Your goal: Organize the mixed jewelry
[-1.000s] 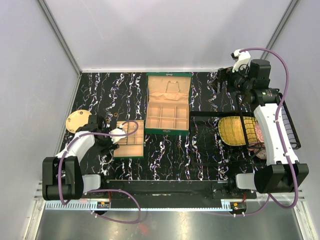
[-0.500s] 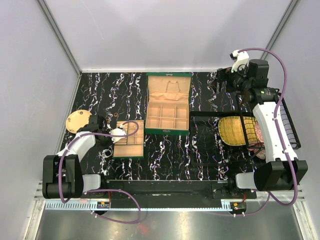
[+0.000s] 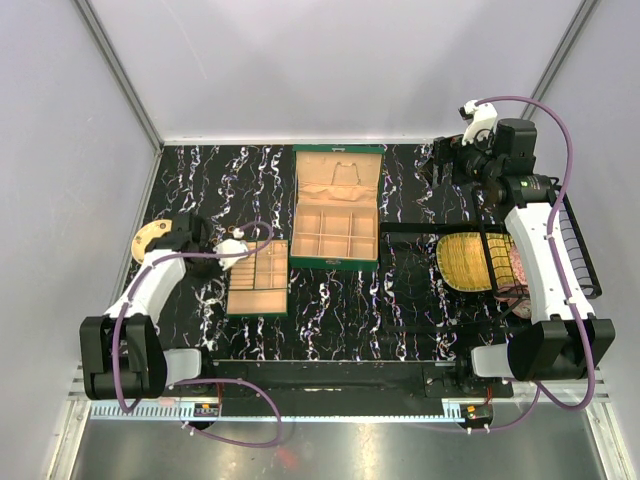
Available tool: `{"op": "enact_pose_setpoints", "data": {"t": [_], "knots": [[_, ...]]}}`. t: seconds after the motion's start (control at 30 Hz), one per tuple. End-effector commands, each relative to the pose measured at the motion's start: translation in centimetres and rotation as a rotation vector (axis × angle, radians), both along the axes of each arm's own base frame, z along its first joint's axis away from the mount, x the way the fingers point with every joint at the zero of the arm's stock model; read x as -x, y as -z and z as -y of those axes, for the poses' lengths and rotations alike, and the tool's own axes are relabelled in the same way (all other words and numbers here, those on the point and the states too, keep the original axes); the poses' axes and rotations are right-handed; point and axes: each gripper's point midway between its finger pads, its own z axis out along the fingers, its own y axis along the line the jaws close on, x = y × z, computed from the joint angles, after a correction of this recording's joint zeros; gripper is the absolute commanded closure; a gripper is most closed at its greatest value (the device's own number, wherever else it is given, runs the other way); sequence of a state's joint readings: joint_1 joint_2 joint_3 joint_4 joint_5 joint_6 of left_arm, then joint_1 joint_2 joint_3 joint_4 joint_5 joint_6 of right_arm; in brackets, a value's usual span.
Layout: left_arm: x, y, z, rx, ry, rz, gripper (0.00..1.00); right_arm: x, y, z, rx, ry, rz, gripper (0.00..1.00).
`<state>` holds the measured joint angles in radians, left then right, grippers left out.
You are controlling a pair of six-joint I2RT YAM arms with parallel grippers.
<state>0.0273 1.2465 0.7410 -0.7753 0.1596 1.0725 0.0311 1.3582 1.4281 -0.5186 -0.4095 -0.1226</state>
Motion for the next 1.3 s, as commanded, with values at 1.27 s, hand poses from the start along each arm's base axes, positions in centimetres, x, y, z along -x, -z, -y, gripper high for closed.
{"op": "enact_pose_setpoints", "data": {"t": [1.27], "knots": [[-20.9, -10.0, 32.0, 0.287, 0.077, 0.3, 1.0, -2.2, 1.7, 1.3, 0.046, 0.07, 0.008, 0.0]]}}
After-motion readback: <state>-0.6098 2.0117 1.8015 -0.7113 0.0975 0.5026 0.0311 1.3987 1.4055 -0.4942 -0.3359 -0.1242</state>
